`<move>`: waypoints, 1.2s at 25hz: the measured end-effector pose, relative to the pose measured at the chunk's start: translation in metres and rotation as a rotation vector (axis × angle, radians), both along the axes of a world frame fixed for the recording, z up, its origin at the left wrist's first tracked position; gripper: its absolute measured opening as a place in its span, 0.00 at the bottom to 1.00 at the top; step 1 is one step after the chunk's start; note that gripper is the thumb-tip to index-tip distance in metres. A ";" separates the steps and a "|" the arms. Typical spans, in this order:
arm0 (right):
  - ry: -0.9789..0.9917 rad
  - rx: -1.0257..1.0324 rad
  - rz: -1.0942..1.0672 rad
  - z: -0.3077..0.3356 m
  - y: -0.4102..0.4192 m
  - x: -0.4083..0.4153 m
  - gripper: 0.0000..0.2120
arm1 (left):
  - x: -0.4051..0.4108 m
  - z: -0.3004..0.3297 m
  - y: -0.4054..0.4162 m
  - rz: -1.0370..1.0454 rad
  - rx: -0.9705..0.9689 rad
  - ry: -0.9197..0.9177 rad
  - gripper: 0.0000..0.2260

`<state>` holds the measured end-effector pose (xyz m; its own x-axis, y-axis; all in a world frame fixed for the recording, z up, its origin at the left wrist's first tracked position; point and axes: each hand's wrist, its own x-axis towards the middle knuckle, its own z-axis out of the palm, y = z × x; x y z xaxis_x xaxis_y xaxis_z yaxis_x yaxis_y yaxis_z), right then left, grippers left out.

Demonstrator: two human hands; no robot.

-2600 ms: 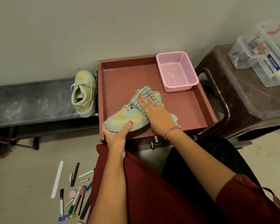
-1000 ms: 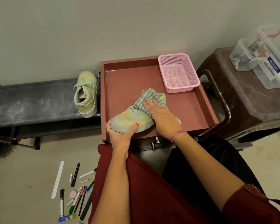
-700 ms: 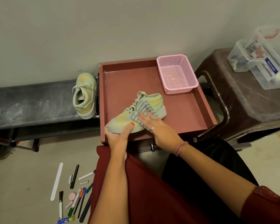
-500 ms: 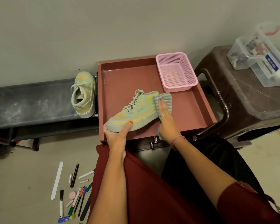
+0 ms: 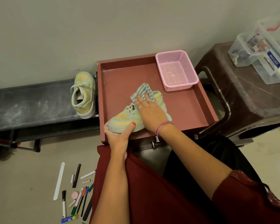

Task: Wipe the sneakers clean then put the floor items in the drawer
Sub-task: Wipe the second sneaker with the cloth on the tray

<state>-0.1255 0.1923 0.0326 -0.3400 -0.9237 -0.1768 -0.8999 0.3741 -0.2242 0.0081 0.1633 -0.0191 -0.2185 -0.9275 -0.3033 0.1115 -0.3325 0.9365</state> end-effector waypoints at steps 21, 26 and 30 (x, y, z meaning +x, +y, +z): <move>-0.402 -0.101 0.197 0.001 0.051 0.018 0.41 | -0.002 0.001 0.004 -0.089 -0.063 -0.022 0.34; -0.227 -0.074 0.108 -0.003 0.058 -0.017 0.39 | -0.004 0.002 0.005 -0.084 -0.069 -0.025 0.32; -0.517 -0.091 0.030 0.009 0.050 0.031 0.37 | -0.003 0.003 0.007 -0.146 -0.117 -0.012 0.36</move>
